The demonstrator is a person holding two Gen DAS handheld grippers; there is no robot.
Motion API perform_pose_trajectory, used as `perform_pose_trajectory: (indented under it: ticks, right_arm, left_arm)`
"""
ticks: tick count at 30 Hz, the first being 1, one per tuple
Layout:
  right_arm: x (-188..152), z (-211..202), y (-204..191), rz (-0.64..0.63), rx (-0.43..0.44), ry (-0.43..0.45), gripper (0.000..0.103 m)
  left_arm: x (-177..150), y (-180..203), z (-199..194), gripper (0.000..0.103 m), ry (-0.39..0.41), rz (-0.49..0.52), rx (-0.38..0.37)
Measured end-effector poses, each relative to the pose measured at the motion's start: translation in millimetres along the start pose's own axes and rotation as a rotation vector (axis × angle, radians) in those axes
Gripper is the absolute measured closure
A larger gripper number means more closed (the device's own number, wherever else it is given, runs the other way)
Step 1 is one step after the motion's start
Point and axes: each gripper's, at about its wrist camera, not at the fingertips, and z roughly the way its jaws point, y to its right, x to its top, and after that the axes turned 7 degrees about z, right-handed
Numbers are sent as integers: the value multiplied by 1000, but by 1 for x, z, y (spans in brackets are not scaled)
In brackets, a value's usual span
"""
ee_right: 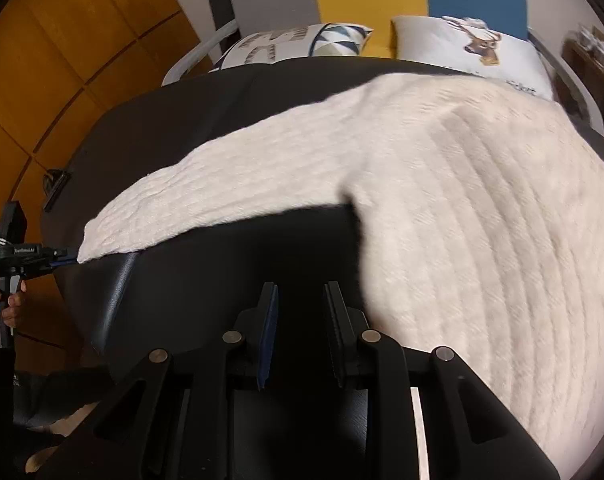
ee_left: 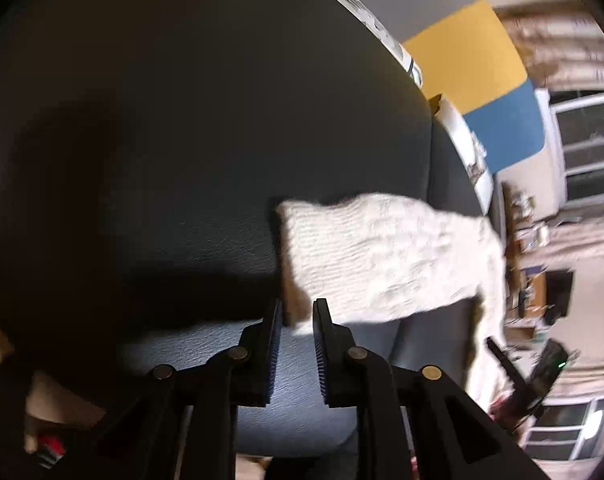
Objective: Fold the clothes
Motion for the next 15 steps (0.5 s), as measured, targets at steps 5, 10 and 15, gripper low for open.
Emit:
perform_pose_trajectory:
  ticks: [5,10,15]
  right_arm:
    - [5,13,-11,-9,11,-15,77]
    - [13,13,-15,-47,-32,2,77]
    - [42,7,-9,-90,-140,54,77]
  left_arm:
    - [5,-2,13,85,-1,-27,-29]
    - [19,13,7,101,131,9,-11]
    - [17,43,-36,102,343,90,6]
